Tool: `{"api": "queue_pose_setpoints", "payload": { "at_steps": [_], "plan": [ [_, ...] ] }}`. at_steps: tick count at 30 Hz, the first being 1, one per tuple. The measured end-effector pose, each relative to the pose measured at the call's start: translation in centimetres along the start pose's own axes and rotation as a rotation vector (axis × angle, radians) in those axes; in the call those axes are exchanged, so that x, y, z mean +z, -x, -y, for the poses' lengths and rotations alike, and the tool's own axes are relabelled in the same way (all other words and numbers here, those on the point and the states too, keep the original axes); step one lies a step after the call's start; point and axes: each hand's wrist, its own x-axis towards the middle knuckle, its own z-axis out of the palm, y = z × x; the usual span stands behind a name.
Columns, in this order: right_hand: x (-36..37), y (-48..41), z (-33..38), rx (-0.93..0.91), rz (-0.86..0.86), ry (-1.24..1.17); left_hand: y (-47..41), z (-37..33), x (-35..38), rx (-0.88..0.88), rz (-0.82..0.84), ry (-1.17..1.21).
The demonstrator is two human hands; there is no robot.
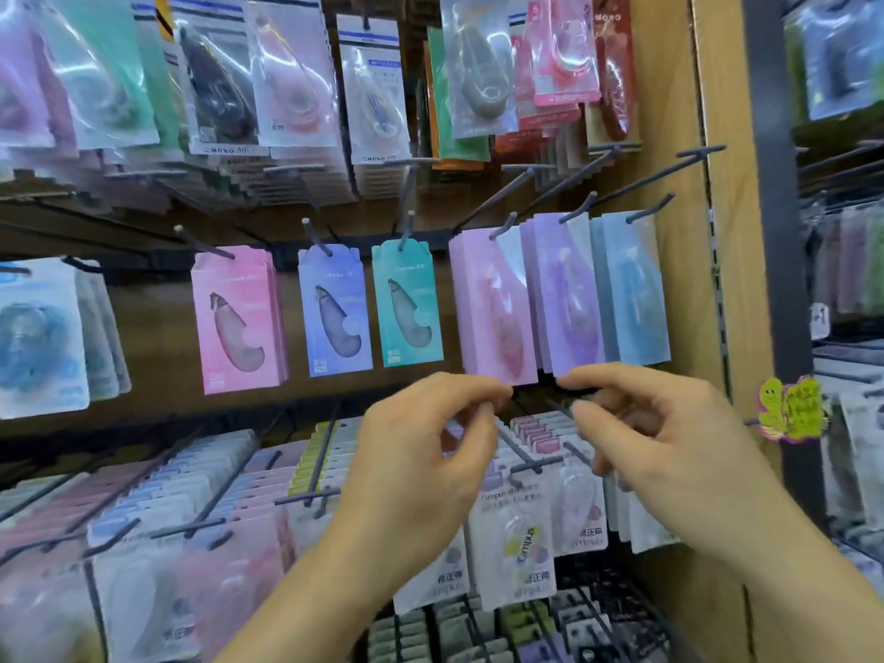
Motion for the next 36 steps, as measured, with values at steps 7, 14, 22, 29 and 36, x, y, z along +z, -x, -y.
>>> {"api": "queue_pose_setpoints", "payload": {
  "at_steps": [7,14,22,29,36],
  "plan": [
    [2.4,7.7,3.2,0.129,0.219,0.021,10.1,1.0,-3.8,0.052,0.133,0.143],
    [8.9,21.0,3.9,0.416,0.567,0.179,24.9,4.3,-8.7,-0.121,0.448,0.324],
    [15.2,39.0,0.3,0.839,0.650,0.185,42.7,5.8,-11.4,-0.610,0.772,0.291],
    [18.0,56.5,-6.3,1.158,0.755,0.144,60.2,4.7,-11.9,-1.069,0.946,0.197],
    [23.4,74.2,-14.1,1.393,0.646,0.144,79.2,5.1,-10.0,-1.335,1.004,0.089]
  ]
}}
